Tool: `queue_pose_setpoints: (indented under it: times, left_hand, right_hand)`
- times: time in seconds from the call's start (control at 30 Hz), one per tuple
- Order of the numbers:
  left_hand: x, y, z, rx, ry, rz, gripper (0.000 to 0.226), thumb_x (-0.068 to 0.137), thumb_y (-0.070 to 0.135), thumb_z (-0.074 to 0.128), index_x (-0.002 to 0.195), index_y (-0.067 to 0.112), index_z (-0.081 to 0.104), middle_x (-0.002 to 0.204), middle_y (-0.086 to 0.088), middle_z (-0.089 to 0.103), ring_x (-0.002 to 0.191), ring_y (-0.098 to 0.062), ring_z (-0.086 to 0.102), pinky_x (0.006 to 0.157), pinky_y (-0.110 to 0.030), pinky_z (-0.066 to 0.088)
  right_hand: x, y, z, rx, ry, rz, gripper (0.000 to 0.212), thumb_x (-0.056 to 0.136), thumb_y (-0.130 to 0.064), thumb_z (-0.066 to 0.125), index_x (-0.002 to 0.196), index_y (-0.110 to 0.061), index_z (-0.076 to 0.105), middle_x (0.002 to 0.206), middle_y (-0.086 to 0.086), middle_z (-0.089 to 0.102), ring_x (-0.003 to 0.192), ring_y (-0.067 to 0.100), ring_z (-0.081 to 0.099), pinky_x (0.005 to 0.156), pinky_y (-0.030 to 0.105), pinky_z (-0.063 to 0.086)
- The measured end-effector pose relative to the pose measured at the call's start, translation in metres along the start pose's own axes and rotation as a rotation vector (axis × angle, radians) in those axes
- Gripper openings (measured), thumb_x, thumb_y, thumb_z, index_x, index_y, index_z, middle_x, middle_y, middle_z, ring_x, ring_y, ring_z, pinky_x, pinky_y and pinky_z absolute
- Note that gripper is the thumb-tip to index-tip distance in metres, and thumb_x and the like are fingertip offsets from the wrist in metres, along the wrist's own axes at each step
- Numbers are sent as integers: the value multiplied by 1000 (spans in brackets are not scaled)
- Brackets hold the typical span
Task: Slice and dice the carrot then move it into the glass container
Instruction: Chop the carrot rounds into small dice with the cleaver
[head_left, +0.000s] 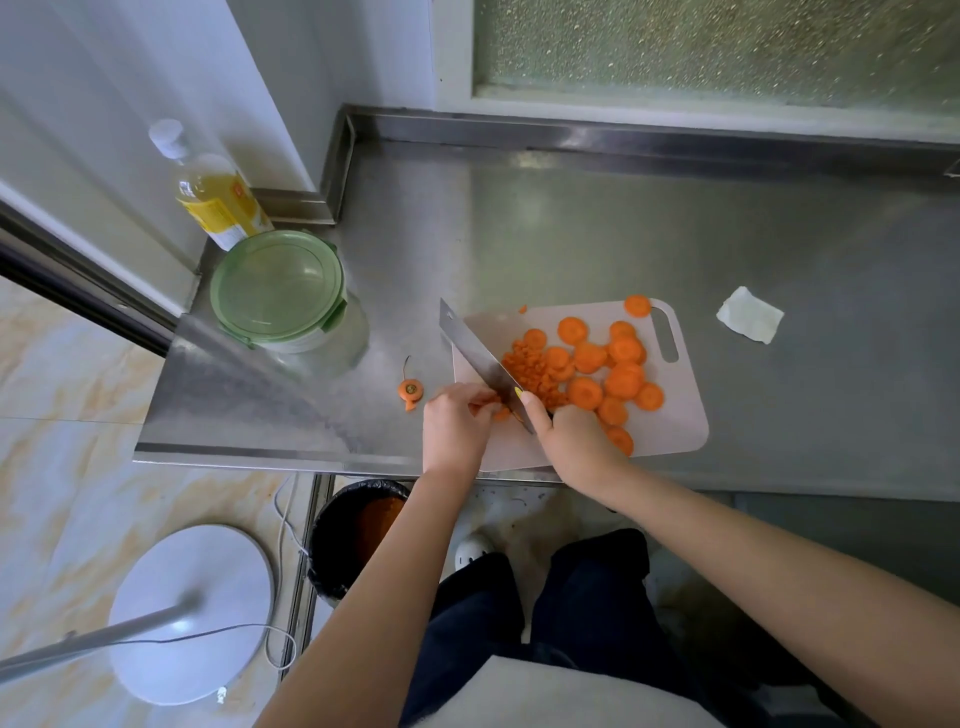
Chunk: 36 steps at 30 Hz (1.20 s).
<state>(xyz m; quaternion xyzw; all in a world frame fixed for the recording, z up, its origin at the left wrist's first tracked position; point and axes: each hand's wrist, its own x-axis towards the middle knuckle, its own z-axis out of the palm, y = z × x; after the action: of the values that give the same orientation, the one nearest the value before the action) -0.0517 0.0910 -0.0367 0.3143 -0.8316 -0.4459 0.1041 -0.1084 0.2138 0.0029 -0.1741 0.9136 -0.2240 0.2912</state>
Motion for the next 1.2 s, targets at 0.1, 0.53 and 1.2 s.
queue_pose_setpoints:
  times: [0.1,0.53,1.2]
  left_hand:
    - [0,1,-1,-23,-6,4,15,75,2,70,87,9,76,86,-3,72,80,-15,64,80,-21,49]
    - [-7,0,-3,52,38,80,23,75,1,73,98,1,72,92,-13,67,84,-26,59,76,-26,46]
    - [-7,-2,3,214,-36,61,18,83,-6,54,87,-3,71,83,-15,58,77,-28,54,63,-15,28]
  right_hand:
    - [0,-4,-8,-22,-27,6,69,100,-51,25,53,-4,44,53,6,47,56,21,47,43,23,32]
    - [-13,-3,-20,6,-59,10,67,100,-51,21,55,-6,41,50,5,41,49,15,40,44,22,24]
    - [-26,-14,-10,56,-150,-15,46,101,-47,15,64,-23,27,73,13,46,79,27,48,79,41,43]
